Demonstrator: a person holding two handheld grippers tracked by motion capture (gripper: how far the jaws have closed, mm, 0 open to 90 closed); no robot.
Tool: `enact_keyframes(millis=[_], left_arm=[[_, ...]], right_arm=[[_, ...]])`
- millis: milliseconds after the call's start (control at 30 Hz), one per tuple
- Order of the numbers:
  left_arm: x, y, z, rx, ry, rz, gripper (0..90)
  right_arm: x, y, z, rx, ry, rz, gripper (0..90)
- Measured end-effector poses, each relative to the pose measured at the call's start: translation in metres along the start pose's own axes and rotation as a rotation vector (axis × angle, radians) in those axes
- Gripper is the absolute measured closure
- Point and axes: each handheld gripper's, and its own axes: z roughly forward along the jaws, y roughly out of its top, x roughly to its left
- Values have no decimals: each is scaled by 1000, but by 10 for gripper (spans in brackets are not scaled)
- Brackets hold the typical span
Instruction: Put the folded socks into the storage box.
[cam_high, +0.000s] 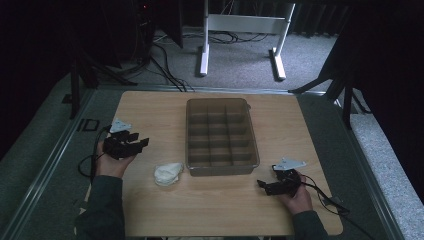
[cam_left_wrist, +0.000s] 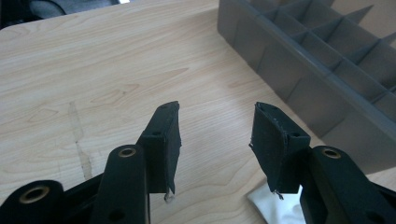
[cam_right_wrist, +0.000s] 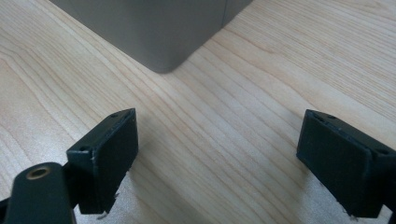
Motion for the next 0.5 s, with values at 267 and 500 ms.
enact_keyframes(millis=[267, 500], left_arm=[[-7, 5, 0, 36, -40, 56, 515], [-10, 8, 0, 50, -61, 83, 514]], right_arm=[[0, 0, 0, 0, 0, 0, 122], [0, 0, 0, 0, 0, 0, 122]])
